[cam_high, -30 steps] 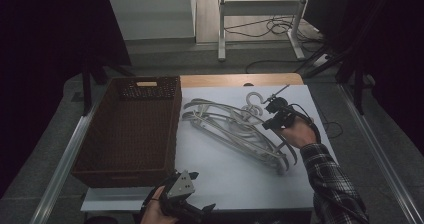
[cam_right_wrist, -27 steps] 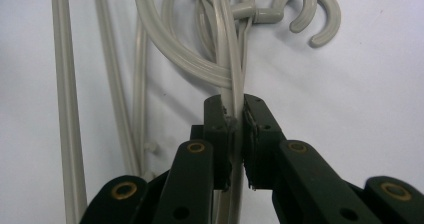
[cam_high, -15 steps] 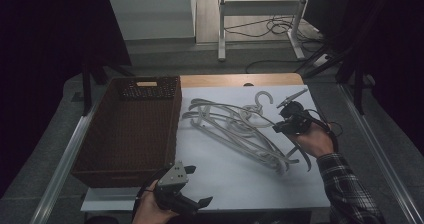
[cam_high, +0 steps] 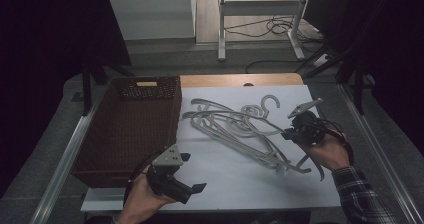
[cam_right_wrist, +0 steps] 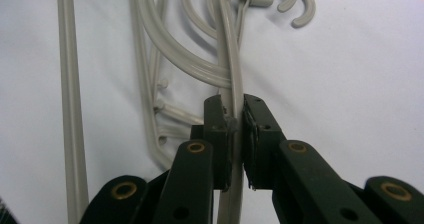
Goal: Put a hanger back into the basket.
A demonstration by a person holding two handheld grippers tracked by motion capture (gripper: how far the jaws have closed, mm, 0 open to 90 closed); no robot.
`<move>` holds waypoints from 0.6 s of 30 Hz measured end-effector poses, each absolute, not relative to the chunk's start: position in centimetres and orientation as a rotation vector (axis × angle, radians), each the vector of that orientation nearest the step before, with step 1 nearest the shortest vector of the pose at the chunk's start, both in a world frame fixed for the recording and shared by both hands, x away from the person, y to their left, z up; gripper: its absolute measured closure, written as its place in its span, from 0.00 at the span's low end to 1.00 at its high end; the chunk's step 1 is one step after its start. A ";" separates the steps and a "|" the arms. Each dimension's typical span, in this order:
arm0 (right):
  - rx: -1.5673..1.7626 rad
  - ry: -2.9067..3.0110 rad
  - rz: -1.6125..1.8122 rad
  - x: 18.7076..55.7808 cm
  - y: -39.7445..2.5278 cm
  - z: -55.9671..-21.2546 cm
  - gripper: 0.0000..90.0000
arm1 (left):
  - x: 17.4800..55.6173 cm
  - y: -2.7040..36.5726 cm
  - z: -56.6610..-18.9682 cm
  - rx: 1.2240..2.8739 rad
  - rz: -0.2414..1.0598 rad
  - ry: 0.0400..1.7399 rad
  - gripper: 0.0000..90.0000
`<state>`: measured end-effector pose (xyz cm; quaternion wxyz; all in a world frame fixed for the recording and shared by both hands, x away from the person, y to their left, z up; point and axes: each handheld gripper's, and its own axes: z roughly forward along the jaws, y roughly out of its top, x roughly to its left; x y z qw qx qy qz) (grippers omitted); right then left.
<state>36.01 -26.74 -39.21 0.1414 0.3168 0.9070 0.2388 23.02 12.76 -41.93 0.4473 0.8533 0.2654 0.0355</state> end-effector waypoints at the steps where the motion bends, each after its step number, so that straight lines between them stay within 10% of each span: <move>1: 0.899 2.614 0.691 35.7 -26.8 -39.1 0.91 | 23.2 12.9 -41.6 2.094 0.085 0.655 0.01; 18: 0.740 2.601 0.695 32.6 -27.2 -38.6 0.91 | 27.4 12.9 -38.3 2.243 0.144 0.603 0.08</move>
